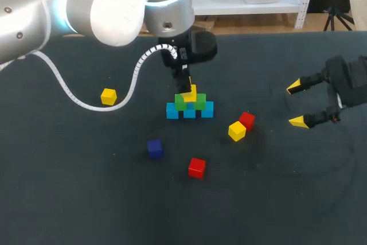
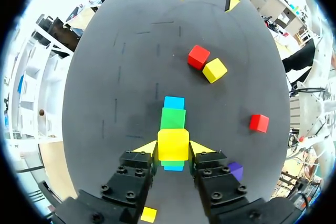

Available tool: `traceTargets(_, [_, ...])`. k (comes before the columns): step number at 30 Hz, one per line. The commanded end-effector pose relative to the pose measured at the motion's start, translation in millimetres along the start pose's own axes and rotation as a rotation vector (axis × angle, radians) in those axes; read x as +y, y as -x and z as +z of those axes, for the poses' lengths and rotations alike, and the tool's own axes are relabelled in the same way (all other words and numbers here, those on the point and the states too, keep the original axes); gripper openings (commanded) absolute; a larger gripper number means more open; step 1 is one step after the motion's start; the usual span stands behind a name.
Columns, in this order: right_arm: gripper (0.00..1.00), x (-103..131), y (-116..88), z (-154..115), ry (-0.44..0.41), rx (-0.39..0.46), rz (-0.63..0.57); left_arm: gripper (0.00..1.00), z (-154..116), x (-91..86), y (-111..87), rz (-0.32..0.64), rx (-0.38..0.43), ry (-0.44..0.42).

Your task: Place the blue cubes, place green cubes on the blue cubes, place the yellow cubes on the green cubes, then place the red cubes on the yellow cubes, and place purple cube on the red cubes.

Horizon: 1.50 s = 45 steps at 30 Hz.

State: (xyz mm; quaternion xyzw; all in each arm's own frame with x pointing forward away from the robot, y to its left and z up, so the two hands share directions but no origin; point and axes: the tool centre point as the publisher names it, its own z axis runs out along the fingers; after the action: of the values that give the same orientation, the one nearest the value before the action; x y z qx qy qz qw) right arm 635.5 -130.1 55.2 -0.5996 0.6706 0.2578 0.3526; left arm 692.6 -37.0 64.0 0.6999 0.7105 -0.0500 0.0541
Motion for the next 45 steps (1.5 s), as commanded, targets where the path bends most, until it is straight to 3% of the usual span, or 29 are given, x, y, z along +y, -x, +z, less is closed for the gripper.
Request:
traceTargets(1, [1.0, 0, 0, 0, 0.0, -0.002, -0.001, 0.27, 0, 3.6, 0.7, 0.001, 0.003, -0.007])
traceTargets(7, [1.0, 0, 0, 0, 0.0, -0.002, -0.001, 0.29, 1, 4.4, -0.1, 0.0, 0.004, -0.009])
traceTargets(15, [1.0, 0, 0, 0, 0.0, -0.002, -0.001, 0.45, 1, 4.8, 0.4, 0.002, 0.001, -0.011])
traceTargets(22, [1.0, 0, 0, 0, 0.0, -0.002, -0.001, 0.5, 1, 4.8, 1.0, 0.004, 0.003, -0.011])
traceTargets(24, [1.0, 0, 0, 0, 0.0, -0.002, -0.001, 0.57, 1, 4.9, 0.6, 0.001, 0.004, -0.01])
traceTargets(28, [1.0, 0, 0, 0, 0.0, -0.002, -0.001, 0.96, -4, 3.7, -0.2, 0.001, 0.003, -0.005])
traceTargets(29, [1.0, 0, 0, 0, 0.0, -0.002, -0.001, 1.0, -6, 3.7, -0.6, 0.0, 0.002, -0.001])
traceTargets(36, [1.0, 0, 0, 0, 0.0, -0.002, -0.001, 1.0, -31, 2.8, -10.0, -0.035, -0.055, 0.043])
traceTargets(45, [1.0, 0, 0, 0, 0.0, -0.002, -0.001, 1.0, -53, -4.5, -36.4, -0.085, -0.085, 0.092])
